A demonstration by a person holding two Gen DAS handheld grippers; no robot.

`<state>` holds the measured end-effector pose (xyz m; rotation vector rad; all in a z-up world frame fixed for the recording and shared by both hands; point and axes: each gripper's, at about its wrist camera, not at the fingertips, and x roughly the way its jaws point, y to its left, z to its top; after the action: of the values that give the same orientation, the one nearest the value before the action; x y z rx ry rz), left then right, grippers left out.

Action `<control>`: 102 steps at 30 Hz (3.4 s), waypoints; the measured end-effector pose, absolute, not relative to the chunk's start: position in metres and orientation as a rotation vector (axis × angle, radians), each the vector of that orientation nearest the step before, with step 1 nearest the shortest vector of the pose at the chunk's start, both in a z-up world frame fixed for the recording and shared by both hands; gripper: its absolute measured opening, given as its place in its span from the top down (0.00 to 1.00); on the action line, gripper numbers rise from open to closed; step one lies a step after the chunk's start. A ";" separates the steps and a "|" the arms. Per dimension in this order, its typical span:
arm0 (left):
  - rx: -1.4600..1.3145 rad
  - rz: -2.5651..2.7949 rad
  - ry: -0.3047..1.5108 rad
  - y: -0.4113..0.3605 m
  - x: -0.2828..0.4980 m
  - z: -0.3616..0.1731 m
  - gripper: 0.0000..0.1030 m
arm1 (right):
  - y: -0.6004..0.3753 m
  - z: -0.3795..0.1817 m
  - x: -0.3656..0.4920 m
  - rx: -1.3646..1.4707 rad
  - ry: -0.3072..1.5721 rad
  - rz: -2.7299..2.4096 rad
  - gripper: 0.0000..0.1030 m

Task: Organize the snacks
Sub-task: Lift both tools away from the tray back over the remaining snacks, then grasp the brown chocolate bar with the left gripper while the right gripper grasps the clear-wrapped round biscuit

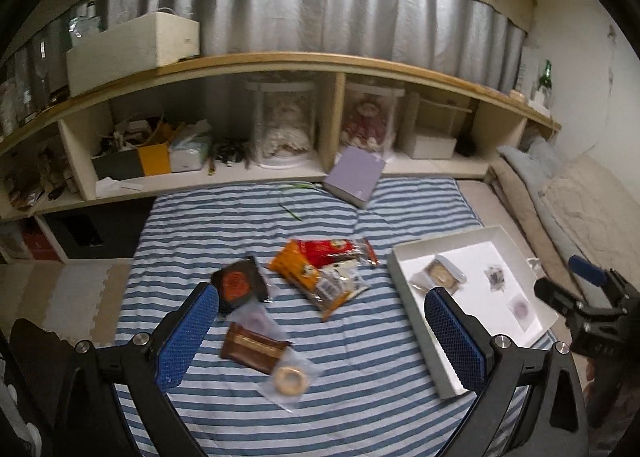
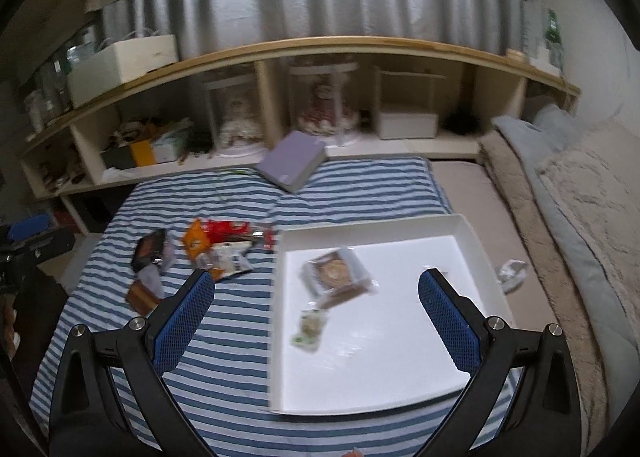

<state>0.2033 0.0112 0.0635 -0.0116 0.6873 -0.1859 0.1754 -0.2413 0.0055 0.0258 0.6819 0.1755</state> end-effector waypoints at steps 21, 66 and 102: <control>-0.086 -0.058 0.840 0.087 0.312 -0.031 0.00 | -0.069 -0.096 0.183 0.046 0.734 0.455 0.00; -0.360 -0.074 1.108 0.070 0.420 -0.169 0.00 | -0.044 -0.191 0.223 0.089 1.066 0.445 0.23; -0.138 0.052 1.317 0.063 0.355 -0.163 0.00 | -0.102 -0.154 0.210 0.116 1.071 0.391 0.54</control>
<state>0.3550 0.0628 -0.1630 -0.1377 1.3170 0.0519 0.2100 -0.1016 -0.1539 0.1158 1.0706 0.3905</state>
